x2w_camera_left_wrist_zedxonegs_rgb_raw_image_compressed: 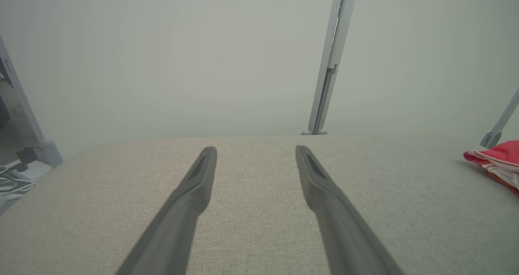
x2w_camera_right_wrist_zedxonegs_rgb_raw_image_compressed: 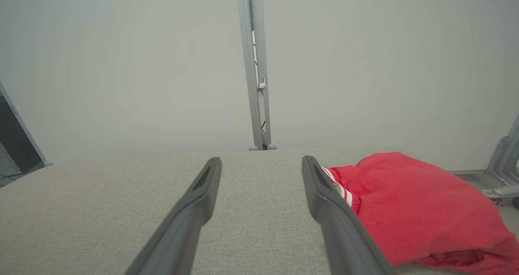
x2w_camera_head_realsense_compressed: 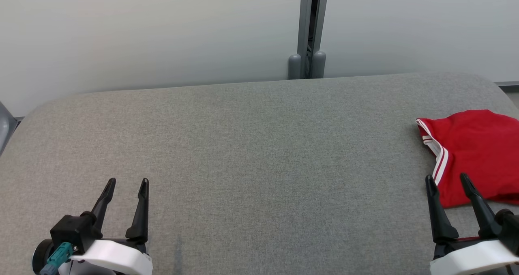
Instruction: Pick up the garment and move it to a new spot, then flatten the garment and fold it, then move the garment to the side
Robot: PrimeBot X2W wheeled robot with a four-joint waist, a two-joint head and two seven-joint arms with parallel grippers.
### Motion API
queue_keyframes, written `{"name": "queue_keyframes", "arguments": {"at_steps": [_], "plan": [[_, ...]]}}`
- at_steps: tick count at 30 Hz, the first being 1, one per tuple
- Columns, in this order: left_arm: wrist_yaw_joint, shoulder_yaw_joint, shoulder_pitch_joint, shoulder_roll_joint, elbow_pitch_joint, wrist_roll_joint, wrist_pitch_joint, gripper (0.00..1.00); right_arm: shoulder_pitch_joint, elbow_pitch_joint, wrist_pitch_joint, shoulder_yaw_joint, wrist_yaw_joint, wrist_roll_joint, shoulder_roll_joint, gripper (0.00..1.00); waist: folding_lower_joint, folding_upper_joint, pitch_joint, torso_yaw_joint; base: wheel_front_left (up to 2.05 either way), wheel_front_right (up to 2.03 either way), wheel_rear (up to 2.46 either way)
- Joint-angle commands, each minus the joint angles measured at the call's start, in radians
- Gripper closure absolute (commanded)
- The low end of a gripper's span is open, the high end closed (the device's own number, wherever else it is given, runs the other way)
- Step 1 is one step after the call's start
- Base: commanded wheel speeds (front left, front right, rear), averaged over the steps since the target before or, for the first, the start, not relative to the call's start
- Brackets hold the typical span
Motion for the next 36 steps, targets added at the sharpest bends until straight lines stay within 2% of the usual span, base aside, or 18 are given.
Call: {"name": "queue_keyframes", "arguments": {"at_steps": [1, 2, 3, 7, 36], "plan": [[0.009, 0.001, -0.014, 0.006, -0.001, -0.001, -0.002, 0.0, -0.01, 0.002, -0.005, -0.002, -0.001, 0.006, -0.002, 0.0, 0.0, 0.0, 0.001, 0.001, 0.0, 0.0, 0.0], [0.007, 0.0, -0.013, 0.005, 0.0, -0.003, 0.001, 0.0, -0.01, 0.001, -0.006, -0.002, -0.001, 0.007, -0.002, 0.0, 0.0, 0.0, 0.001, 0.001, 0.0, 0.0, 0.0], [0.006, -0.001, -0.002, 0.0, 0.0, -0.001, 0.002, 1.0, -0.001, 0.001, -0.001, 0.001, 0.0, 0.001, 0.0, 1.0, 0.0, 0.0, 0.001, 0.001, 0.0, 0.0, 0.0], [0.003, -0.006, 0.023, -0.023, 0.028, -0.014, 0.008, 1.0, 0.012, 0.033, 0.001, 0.007, 0.0, 0.016, 0.009, 1.0, 0.0, 0.0, 0.002, 0.001, 0.0, 0.0, 0.0], [-0.077, 0.132, -0.017, -0.097, 0.056, -0.421, 0.112, 1.0, -0.082, 0.156, 0.043, 0.017, 0.0, 0.531, -0.007, 1.0, 0.0, 0.0, 0.005, -0.004, 0.0, 0.0, 0.0]]}}
